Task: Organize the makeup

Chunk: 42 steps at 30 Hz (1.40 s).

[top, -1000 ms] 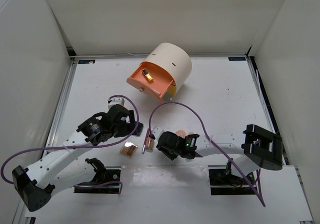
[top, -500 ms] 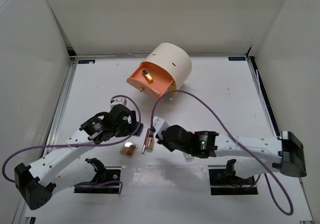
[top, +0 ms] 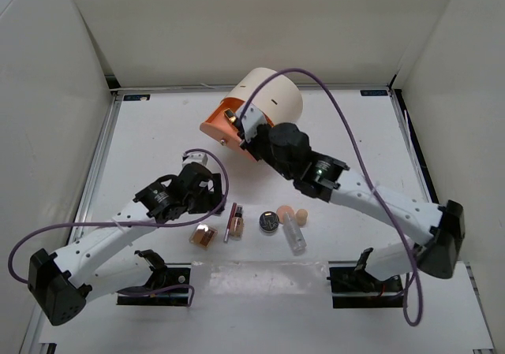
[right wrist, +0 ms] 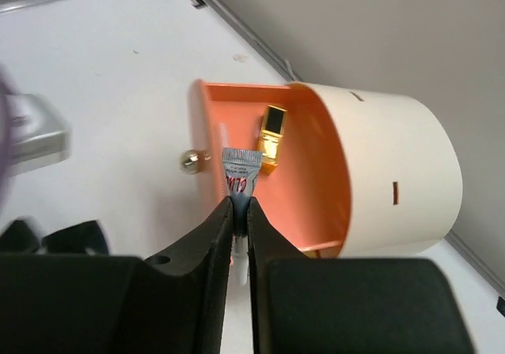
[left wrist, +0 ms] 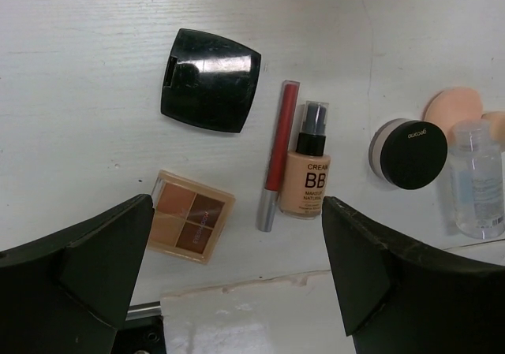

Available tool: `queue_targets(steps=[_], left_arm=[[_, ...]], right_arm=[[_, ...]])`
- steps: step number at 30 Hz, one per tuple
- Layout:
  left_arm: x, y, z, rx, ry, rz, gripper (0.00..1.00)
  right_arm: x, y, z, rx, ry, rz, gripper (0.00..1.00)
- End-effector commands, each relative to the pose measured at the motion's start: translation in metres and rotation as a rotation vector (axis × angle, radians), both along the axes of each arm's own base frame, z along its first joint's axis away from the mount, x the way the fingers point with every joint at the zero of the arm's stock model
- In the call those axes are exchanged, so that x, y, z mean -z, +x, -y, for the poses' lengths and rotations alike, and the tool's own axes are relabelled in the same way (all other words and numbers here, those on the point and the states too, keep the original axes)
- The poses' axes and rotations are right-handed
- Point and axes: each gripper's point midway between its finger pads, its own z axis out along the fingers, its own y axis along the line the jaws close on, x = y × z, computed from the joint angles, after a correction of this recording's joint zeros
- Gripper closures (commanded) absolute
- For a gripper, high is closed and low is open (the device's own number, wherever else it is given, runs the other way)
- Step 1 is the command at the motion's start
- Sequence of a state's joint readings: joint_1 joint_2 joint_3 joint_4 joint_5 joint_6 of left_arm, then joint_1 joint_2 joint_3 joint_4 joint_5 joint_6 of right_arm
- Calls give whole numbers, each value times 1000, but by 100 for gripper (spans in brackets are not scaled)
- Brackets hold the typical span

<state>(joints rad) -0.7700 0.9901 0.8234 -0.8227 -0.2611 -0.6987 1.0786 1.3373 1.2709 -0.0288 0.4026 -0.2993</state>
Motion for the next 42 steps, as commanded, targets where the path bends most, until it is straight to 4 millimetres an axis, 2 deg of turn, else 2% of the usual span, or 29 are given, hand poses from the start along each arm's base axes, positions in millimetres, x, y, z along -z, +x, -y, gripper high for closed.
queue_targets(steps=[1, 2, 3, 4, 5, 6, 8, 10, 11, 15, 17, 18, 19, 21, 22, 24, 25, 27, 28, 29, 31, 36, 42], left_arm=[[0, 5, 3, 11, 5, 22, 2], [1, 6, 2, 7, 17, 16, 2], [1, 7, 2, 8, 25, 19, 2], [-1, 9, 2, 6, 30, 25, 2], [-2, 10, 2, 2, 32, 25, 2], [-1, 11, 2, 3, 38, 23, 2], [0, 11, 4, 9, 36, 23, 2], [2, 12, 5, 14, 36, 21, 2], [4, 11, 8, 23, 26, 14, 4], [12, 9, 15, 73, 26, -11, 8], [18, 8, 18, 85, 26, -25, 11], [21, 8, 20, 88, 18, -29, 13], [26, 8, 20, 85, 25, -37, 13], [32, 8, 22, 83, 21, -42, 17], [38, 8, 20, 76, 36, -53, 20], [46, 8, 19, 83, 53, -66, 21], [51, 8, 20, 85, 64, -79, 21], [58, 8, 21, 93, 75, -91, 22], [66, 6, 23, 103, 85, -113, 23], [69, 5, 24, 110, 87, -120, 24], [78, 4, 29, 125, 97, -144, 25], [96, 0, 32, 143, 160, -173, 27], [111, -9, 40, 174, 217, -199, 29]], right_arm=[[-14, 43, -10, -5, 9, 54, 85], [-16, 52, -10, -4, 27, 50, 85], [0, 73, -7, 22, 4, 15, 84], [-8, 76, -15, -23, 26, 1, 82], [7, 83, -20, -28, 9, -29, 78], [9, 89, -20, -28, 7, -35, 76], [21, 90, -25, -48, -31, -50, 69], [24, 93, -24, -36, -23, -64, 63], [24, 93, -24, -38, -19, -67, 54], [10, 90, -16, 0, 28, -82, 42], [-5, 87, -3, 46, 66, -80, 32], [-6, 83, 1, 56, 86, -97, 28], [-20, 75, 11, 63, 116, -88, 21], [-31, 62, 23, 61, 153, -91, 14], [-29, 51, 37, 68, 158, -94, 8], [-27, 41, 55, 102, 183, -107, 4], [-5, 35, 65, 126, 150, -144, 1], [-13, 28, 98, 217, 203, -138, 1], [7, 26, 109, 255, 177, -166, 1], [8, 23, 130, 324, 192, -175, 1], [21, 17, 151, 385, 161, -201, 1], [32, 8, 177, 480, 203, -256, 1], [37, 4, 187, 507, 210, -258, 1]])
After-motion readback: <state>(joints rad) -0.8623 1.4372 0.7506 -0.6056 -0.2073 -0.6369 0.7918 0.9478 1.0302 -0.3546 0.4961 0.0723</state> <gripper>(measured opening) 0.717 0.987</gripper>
